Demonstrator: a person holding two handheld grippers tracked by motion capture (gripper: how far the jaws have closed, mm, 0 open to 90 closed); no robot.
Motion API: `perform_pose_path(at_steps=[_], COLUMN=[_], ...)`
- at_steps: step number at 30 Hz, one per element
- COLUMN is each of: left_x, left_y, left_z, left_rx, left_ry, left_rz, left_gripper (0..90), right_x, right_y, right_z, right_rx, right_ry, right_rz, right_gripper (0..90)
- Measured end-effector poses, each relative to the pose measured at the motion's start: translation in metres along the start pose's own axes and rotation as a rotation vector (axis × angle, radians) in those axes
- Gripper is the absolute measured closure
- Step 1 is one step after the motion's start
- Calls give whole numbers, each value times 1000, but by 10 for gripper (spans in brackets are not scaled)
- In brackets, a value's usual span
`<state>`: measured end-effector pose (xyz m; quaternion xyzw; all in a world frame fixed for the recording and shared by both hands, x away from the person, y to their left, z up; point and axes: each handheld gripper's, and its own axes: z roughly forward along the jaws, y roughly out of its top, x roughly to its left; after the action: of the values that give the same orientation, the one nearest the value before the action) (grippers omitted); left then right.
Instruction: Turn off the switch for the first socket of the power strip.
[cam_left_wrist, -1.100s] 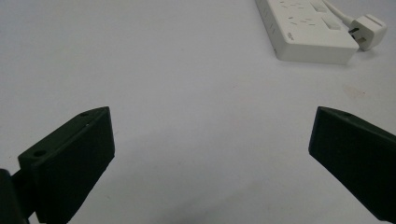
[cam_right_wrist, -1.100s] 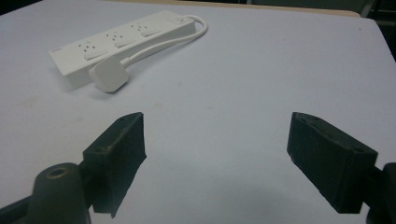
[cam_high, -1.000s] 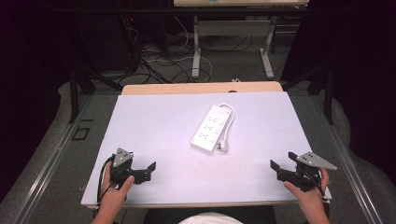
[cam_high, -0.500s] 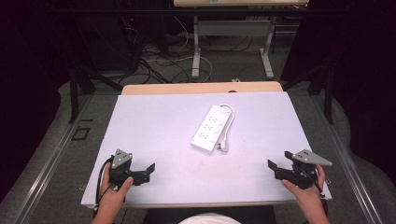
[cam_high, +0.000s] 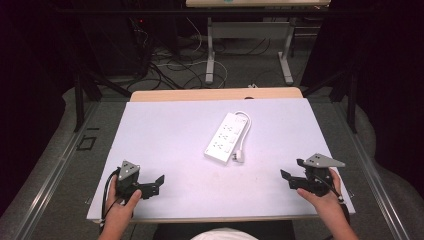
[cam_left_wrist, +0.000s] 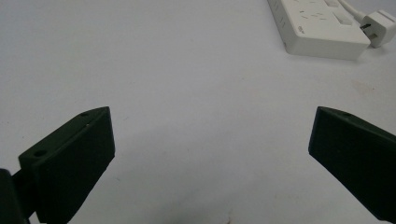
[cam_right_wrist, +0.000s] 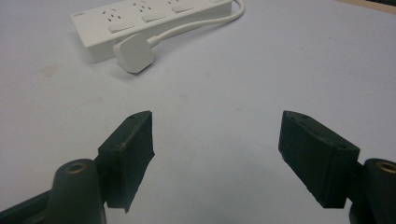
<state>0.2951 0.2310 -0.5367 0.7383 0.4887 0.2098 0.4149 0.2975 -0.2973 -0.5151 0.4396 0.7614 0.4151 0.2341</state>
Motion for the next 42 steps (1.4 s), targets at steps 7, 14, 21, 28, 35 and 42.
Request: perform_pose_path(at_steps=[7,14,21,28,35,42], left_x=[0,0,1,1,1,1], left_y=[0,0,-1,-1,-1,-1], left_z=[0,1,0,0,0,0], left_rx=[2,3,4,4,4,3], left_ry=[-3,-3,-3,-3,-3,-2], left_rz=[-2,-2,-5,-5,-6,-6], left_gripper=[3,3,3,3,4,4], right_x=[0,1,3,6,7,8], right_y=[13,26,35,42,54,64], right_z=[4,6,11,17,21,26], right_rx=[45,89,118,142,153,174], right_ry=[22,29,47,53,51,54], right_rz=[-11,-16,-21,-54,-69,-87], right_gripper=[263,284,300,320,320,328])
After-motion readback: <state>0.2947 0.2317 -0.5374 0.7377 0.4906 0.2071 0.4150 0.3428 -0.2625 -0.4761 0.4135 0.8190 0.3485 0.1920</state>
